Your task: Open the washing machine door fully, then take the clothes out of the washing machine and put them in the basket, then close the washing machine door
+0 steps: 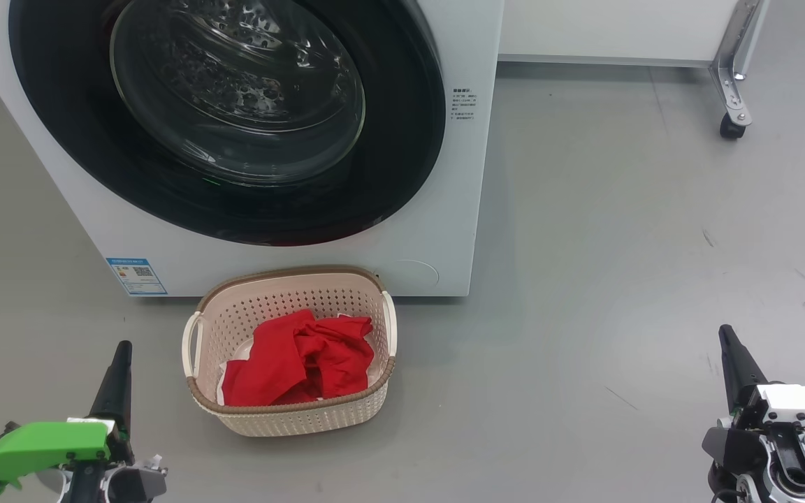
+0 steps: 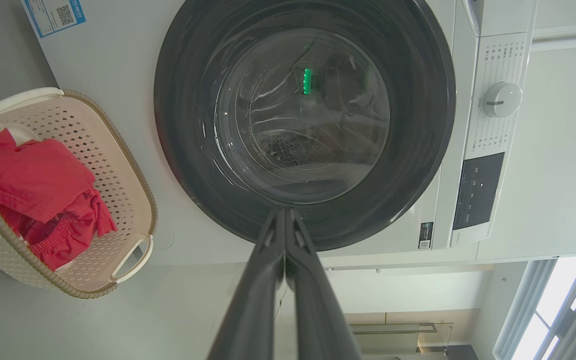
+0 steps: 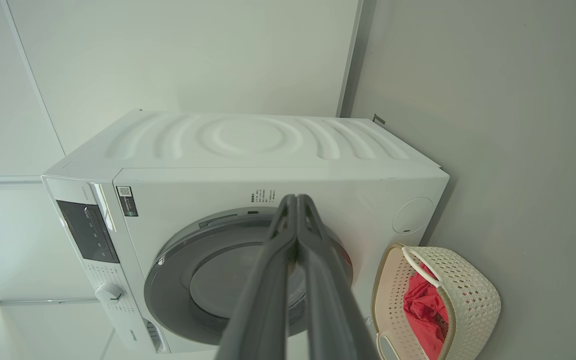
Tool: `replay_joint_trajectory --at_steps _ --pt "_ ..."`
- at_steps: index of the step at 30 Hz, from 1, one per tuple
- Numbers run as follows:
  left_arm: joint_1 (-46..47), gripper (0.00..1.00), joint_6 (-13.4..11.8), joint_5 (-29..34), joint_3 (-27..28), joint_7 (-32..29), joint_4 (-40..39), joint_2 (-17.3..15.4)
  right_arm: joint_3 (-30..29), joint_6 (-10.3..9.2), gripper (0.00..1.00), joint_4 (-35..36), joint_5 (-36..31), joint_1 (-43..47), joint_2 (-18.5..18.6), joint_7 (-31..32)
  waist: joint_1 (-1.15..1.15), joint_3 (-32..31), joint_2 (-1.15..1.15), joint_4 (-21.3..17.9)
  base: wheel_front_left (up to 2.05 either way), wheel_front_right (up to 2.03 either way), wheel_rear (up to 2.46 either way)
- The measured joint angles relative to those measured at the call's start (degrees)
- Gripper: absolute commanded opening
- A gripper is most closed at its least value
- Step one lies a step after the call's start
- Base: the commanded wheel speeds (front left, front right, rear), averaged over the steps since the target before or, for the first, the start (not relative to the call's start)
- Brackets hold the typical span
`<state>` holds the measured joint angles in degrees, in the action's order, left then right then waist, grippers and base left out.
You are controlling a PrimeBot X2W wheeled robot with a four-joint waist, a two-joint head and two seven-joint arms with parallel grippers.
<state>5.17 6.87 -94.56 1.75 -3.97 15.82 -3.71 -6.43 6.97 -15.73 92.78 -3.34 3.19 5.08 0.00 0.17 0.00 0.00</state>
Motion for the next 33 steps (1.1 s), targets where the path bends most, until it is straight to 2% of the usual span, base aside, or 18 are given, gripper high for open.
replay_joint_trajectory --at_steps 33 --pt "0.00 0.00 0.00 0.00 0.09 -0.01 -0.07 0.01 -0.09 0.00 0.00 0.00 0.00 0.00 -0.10 0.19 0.00 0.00 0.00 0.00 0.00 0.00 0.00"
